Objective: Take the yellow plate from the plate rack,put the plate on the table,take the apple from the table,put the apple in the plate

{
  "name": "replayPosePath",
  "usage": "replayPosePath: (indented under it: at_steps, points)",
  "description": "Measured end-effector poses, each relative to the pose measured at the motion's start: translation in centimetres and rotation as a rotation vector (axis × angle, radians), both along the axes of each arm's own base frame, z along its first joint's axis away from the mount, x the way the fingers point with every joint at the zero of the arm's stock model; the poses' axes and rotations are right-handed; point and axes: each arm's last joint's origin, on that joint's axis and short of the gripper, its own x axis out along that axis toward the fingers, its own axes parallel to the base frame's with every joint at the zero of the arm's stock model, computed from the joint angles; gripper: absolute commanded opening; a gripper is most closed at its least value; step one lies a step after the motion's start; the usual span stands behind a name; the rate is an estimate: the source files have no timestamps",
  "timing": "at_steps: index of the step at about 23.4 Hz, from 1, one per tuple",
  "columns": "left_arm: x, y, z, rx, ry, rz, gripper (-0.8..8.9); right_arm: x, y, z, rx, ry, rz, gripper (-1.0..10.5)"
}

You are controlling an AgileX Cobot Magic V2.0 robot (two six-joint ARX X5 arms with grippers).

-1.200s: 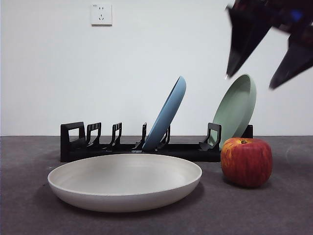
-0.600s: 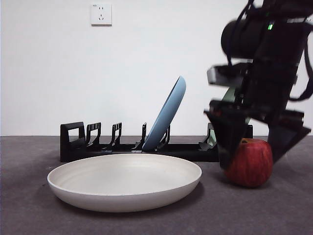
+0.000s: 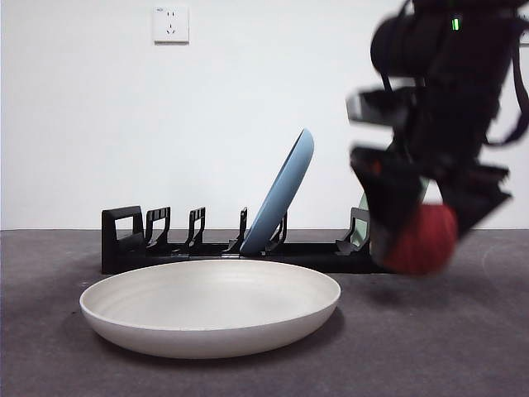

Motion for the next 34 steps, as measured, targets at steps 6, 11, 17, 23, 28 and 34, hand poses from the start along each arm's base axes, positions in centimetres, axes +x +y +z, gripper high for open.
replayPosePath:
  at_steps: [6,11,17,23,28,34]
  points:
    - [0.0,0.0,0.0,0.002,0.001,0.0,3.14,-1.0,4.6,7.3,0.127,-0.184,0.13,-0.1]
    - [0.0,0.0,0.0,0.004,0.002,-0.001,3.14,-2.4,9.6,8.7,0.197,-0.246,0.27,-0.1]
    - [0.0,0.0,-0.2,0.041,-0.001,-0.002,3.14,-1.8,13.1,3.5,0.117,-0.13,0.327,-0.1]
    - [0.0,0.0,-0.5,0.076,0.016,-0.003,3.14,-1.2,14.8,-1.7,0.029,-0.021,0.343,-0.1]
    - [0.0,0.1,-0.8,0.1,0.029,-0.003,3.14,-1.2,15.0,-2.5,0.017,-0.005,0.346,0.1]
    - [0.0,0.1,-0.9,0.111,0.035,-0.003,3.14,-1.2,15.0,-2.5,0.017,-0.006,0.346,0.1]
